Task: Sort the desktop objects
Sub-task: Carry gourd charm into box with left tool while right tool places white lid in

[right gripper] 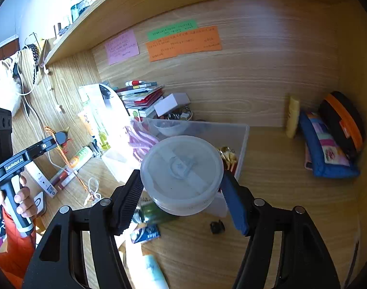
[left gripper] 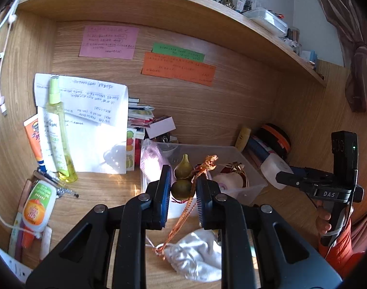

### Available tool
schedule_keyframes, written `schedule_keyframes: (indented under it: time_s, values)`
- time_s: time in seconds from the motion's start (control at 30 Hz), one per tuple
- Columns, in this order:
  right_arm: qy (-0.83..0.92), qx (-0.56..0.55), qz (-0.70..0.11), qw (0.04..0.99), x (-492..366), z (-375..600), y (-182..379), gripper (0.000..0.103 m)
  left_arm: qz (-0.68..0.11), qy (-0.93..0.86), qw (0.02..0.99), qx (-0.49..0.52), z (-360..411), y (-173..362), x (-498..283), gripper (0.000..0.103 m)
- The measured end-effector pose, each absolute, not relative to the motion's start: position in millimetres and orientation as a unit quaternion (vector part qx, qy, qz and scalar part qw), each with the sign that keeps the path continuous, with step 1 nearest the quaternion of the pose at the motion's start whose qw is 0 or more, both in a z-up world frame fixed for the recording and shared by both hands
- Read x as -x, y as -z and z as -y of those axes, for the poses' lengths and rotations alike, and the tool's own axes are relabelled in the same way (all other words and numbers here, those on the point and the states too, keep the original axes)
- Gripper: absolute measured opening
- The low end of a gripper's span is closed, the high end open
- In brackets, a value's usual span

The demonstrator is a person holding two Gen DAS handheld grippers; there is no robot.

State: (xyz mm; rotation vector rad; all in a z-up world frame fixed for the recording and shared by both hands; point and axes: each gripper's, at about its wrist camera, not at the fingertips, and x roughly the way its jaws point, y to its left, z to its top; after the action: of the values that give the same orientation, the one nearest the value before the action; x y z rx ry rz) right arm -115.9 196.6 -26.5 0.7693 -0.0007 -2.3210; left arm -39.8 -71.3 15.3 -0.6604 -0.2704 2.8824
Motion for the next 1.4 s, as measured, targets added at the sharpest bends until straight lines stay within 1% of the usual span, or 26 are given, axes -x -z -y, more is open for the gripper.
schedule_keyframes:
  time_s: [0.4, 0.63, 0.77, 0.93, 1.13, 1.23, 1.27, 1.4]
  values:
    - [0.885, -0.309, 0.0, 0.349, 153, -174, 20, 0.062, 0.098, -0.961, 0.103, 0.237, 66, -12, 95, 0.019]
    - [0.877, -0.317, -0.026, 0.359, 162, -149, 20, 0.062, 0.091, -0.95, 0.097, 0.282, 69, 22, 129, 0.019]
    - [0.878, -0.323, -0.046, 0.351, 173, -135, 22, 0.062, 0.101, -0.942, 0.096, 0.305, 70, 40, 138, 0.019]
    - [0.877, -0.333, -0.082, 0.337, 193, -120, 30, 0.062, 0.098, -0.942, 0.095, 0.307, 70, 43, 139, 0.019]
    - [0.871, -0.359, -0.095, 0.323, 217, -109, 50, 0.062, 0.062, -0.946, 0.082, 0.307, 59, 45, 134, 0.019]
    - [0.87, -0.365, -0.087, 0.318, 223, -111, 58, 0.062, 0.042, -0.942, 0.076, 0.323, 53, 51, 139, 0.022]
    - [0.87, -0.367, -0.086, 0.319, 225, -111, 59, 0.062, 0.04, -0.941, 0.075, 0.329, 52, 53, 142, 0.027]
    - [0.868, -0.373, -0.082, 0.318, 228, -113, 64, 0.062, 0.037, -0.938, 0.077, 0.336, 51, 55, 143, 0.034]
